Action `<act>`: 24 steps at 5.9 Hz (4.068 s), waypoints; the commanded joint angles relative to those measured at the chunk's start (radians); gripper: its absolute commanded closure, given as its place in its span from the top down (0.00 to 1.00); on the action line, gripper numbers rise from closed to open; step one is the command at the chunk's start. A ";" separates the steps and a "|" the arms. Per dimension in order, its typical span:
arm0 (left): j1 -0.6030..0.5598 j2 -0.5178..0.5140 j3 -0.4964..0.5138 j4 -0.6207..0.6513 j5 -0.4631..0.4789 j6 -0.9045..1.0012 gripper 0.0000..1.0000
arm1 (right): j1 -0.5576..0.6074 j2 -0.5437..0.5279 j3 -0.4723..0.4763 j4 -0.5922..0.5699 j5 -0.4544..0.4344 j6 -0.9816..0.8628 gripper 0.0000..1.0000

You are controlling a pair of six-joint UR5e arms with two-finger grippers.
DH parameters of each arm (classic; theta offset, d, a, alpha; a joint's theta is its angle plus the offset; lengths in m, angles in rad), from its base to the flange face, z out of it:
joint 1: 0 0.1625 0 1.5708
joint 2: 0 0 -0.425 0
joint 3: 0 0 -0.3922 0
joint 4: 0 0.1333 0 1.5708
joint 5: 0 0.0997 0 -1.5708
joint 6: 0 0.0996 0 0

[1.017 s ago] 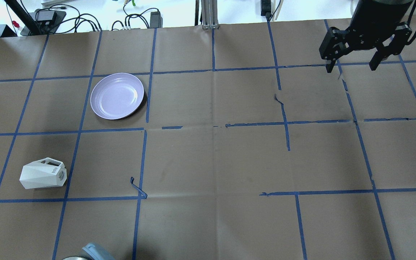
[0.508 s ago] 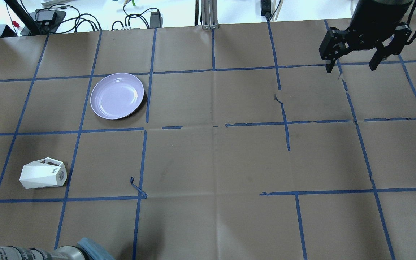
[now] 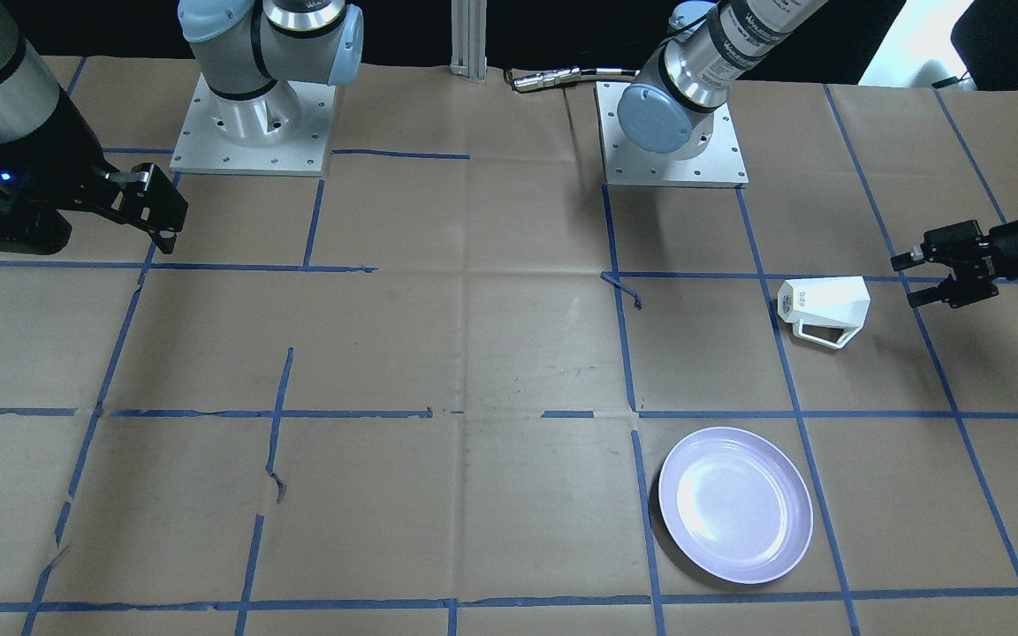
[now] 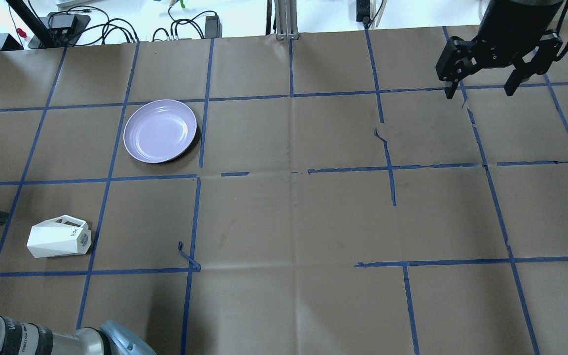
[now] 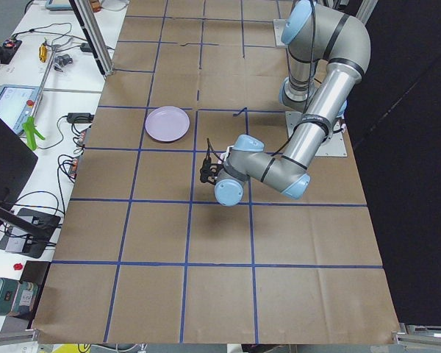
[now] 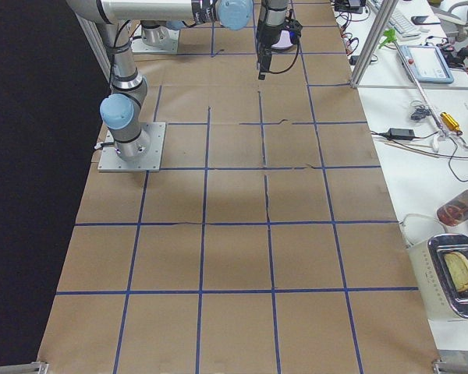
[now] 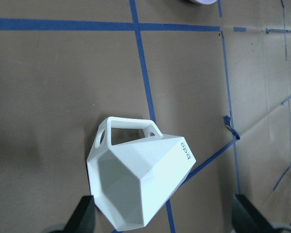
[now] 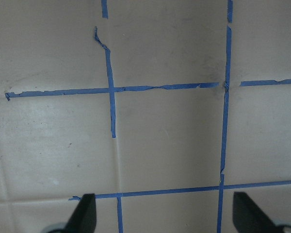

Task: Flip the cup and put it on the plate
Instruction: 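Lower the left gripper onto the side-lying white mug and grasp it, then lift the white mug with the left gripper and rotate it upright, then carry the upright mug with the left gripper over the lavender plate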

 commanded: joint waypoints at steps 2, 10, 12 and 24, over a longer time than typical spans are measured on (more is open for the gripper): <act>0.024 -0.128 -0.010 -0.136 -0.067 0.083 0.99 | 0.000 0.000 0.000 0.000 0.000 0.000 1.00; 0.024 -0.146 0.016 -0.204 -0.070 0.083 0.00 | 0.000 0.000 0.000 0.000 0.000 0.000 1.00; 0.020 -0.070 0.077 -0.375 -0.092 0.048 0.00 | 0.000 0.000 0.000 0.001 0.000 0.000 1.00; -0.932 0.143 0.383 0.405 0.398 -1.110 0.00 | 0.000 0.000 0.000 0.001 0.000 0.000 1.00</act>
